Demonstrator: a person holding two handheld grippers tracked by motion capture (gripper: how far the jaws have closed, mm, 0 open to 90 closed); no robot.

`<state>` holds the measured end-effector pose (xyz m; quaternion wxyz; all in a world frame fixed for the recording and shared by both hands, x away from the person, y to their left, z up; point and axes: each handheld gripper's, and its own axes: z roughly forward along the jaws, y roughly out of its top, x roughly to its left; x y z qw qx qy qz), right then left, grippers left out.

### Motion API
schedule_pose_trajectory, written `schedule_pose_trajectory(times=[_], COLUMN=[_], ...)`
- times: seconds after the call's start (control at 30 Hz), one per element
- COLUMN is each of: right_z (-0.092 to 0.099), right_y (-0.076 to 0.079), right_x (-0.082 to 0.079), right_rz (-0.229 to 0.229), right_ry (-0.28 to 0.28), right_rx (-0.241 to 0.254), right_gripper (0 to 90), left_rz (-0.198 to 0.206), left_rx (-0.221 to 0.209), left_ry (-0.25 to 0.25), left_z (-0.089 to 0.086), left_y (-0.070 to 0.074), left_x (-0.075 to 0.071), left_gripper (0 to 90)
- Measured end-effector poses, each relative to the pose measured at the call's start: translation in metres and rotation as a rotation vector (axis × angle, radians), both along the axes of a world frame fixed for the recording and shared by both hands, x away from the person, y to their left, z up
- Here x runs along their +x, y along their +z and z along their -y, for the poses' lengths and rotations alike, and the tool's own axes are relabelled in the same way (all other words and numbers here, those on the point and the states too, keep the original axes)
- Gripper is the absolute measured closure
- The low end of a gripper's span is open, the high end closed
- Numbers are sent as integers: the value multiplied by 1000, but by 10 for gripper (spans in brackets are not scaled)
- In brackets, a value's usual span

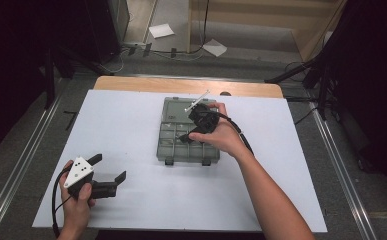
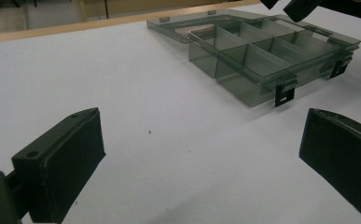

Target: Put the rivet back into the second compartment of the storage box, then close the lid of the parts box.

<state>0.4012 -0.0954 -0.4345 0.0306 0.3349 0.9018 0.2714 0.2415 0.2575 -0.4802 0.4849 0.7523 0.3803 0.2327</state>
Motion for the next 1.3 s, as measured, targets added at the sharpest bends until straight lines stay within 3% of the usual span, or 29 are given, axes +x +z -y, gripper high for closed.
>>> schedule_pose_trajectory(times=[0.07,0.3,0.53,0.8,1.3], right_z=[2,15,33,46,59], right_y=[-1,-2,-4,-3,-1], right_x=[-2,-5,-6,-6,-6], right_rz=[-7,6,15,17,35], right_ry=[-12,-35,-69,-89,-108], right_rx=[-1,23,56,63,78], right_gripper=[24,0,0,0,0], left_rz=[-2,-22,-1,-12,0], left_rx=[-6,-9,-14,2,-7], left_ry=[-2,-19,-50,-65,-102], left_z=[2,10,28,39,68], left_y=[0,0,8,12,22], left_x=[0,7,14,30,61], left_gripper=[0,0,0,0,0])
